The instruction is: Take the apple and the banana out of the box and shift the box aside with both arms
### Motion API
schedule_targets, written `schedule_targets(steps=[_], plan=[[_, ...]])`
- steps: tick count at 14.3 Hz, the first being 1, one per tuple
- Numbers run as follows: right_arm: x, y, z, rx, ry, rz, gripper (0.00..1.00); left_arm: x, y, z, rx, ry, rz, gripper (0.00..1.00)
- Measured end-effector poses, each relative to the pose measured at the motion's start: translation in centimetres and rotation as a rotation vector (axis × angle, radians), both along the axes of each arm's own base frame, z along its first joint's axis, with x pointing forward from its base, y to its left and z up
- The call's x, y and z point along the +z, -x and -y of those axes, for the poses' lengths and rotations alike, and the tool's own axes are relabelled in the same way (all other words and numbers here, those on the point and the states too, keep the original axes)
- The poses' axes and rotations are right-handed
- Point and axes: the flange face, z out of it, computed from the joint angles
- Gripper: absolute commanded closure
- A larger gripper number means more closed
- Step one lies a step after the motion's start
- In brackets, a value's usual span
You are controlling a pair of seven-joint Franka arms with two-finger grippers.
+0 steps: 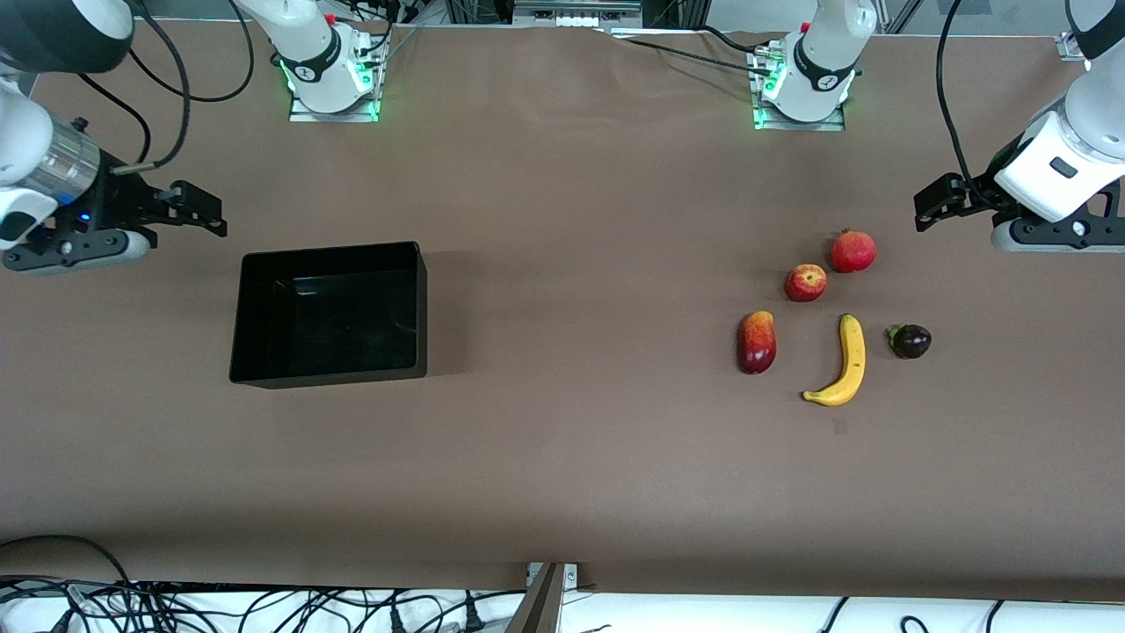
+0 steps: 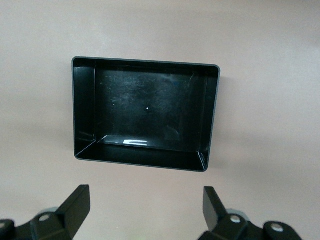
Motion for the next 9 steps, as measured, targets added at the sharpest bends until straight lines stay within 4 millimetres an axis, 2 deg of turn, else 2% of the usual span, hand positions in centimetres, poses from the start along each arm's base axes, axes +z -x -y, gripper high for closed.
schedule_targets(steps=[3, 9], plan=[[0.83, 0.69, 0.01, -0.028, 0.01, -0.007, 0.0, 0.0, 0.01, 0.0, 0.0, 0.0, -0.001, 0.0], [1.0, 0.76, -0.34, -0.043, 0.012, -0.006, 0.0, 0.0, 0.02, 0.0, 0.0, 0.0, -0.001, 0.0]])
